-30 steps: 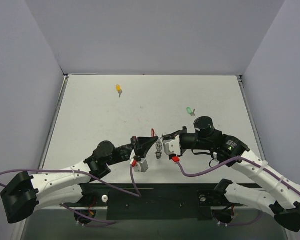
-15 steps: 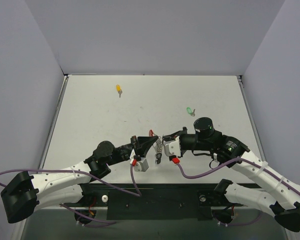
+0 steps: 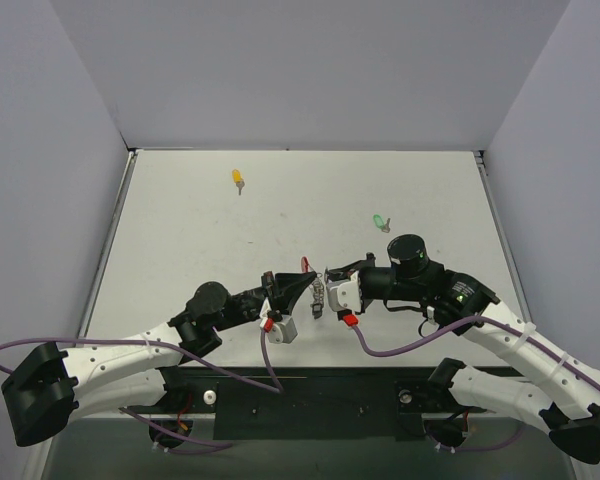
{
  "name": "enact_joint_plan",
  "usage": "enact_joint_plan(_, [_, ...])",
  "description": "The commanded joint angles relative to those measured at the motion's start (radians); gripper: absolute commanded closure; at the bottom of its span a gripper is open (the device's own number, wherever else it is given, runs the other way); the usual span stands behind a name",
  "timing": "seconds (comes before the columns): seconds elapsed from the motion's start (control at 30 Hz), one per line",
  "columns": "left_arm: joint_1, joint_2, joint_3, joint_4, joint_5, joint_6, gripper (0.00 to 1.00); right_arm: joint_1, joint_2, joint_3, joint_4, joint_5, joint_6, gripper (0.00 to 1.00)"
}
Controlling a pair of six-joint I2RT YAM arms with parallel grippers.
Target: Put the keys on the keyring
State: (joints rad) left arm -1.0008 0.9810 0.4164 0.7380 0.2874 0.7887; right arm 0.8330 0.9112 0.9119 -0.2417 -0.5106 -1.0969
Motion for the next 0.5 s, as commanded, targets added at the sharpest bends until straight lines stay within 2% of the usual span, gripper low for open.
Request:
enact_joint_plan(0.0, [-0.007, 0.001, 0.009, 0.078, 0.015, -0.014, 1.0, 0.011, -0.017, -0.004, 0.044, 0.003, 0.005, 1.0])
enact_joint_plan(0.47, [-0.005, 0.001, 0.009, 0.08, 0.015, -0.016, 1.0, 0.023, -0.012, -0.004, 0.05, -0.002, 0.011, 1.0])
